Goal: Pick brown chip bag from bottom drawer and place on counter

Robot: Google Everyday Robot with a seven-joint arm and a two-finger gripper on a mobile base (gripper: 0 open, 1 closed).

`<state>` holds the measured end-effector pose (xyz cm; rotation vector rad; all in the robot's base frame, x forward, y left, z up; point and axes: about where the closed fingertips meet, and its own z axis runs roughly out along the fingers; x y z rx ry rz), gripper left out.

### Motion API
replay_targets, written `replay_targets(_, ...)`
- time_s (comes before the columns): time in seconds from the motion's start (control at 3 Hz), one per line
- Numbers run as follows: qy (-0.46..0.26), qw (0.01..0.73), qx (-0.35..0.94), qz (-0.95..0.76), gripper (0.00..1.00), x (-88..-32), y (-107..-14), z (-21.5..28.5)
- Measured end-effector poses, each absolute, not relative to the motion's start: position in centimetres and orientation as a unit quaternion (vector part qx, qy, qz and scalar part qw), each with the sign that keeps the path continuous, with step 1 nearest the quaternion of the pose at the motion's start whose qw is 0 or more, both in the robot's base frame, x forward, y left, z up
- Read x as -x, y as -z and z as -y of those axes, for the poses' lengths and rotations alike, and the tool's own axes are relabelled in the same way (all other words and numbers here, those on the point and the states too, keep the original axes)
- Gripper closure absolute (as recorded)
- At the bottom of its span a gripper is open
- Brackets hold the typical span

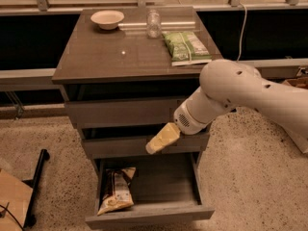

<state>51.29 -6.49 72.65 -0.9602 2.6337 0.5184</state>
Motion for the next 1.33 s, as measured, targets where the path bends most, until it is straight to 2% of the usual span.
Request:
replay_targets(0.33, -0.188, 0.127, 0.314, -0.922, 0.0, -52.4, -68.7, 5.3)
replay_targets(1.33, -0.194, 0.11, 0.274, -0.935, 0.0, -52.3, -65.3, 5.1)
